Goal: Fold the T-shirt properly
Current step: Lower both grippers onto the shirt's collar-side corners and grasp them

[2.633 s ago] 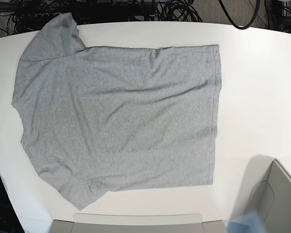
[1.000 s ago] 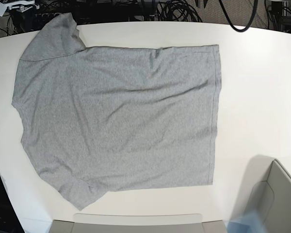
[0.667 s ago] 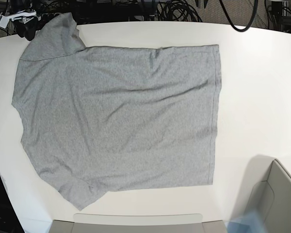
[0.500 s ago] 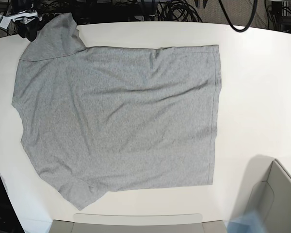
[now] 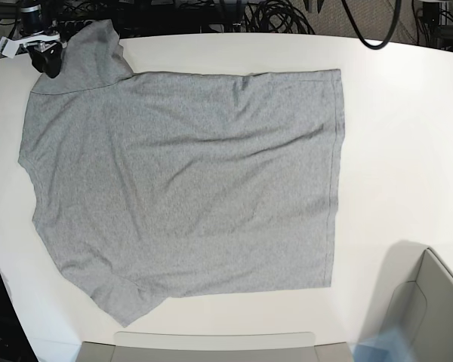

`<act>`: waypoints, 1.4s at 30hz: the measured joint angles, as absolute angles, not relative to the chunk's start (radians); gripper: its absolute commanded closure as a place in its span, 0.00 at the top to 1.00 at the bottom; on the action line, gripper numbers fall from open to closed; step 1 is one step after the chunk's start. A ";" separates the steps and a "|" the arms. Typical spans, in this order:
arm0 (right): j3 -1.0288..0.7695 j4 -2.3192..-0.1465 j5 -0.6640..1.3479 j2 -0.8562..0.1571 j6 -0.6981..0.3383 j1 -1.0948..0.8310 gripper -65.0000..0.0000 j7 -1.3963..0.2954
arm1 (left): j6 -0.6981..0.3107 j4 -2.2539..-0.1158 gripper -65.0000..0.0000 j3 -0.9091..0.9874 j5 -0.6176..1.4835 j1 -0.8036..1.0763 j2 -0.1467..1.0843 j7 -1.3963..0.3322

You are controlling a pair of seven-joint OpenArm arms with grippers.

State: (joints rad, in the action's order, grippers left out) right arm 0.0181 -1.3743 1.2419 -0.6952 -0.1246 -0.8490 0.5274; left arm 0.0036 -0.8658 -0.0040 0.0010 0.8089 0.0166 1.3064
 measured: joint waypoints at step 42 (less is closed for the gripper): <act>0.117 -1.391 1.175 -0.659 -0.203 -0.854 0.41 0.555 | 0.022 -1.765 0.41 -0.213 1.025 0.914 0.429 0.414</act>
State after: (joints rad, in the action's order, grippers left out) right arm 0.1169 -1.3907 1.1751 -0.6586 -0.2028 -0.8539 0.5552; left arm 0.0223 -1.7645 -0.2134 1.0248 0.9142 0.4294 0.4141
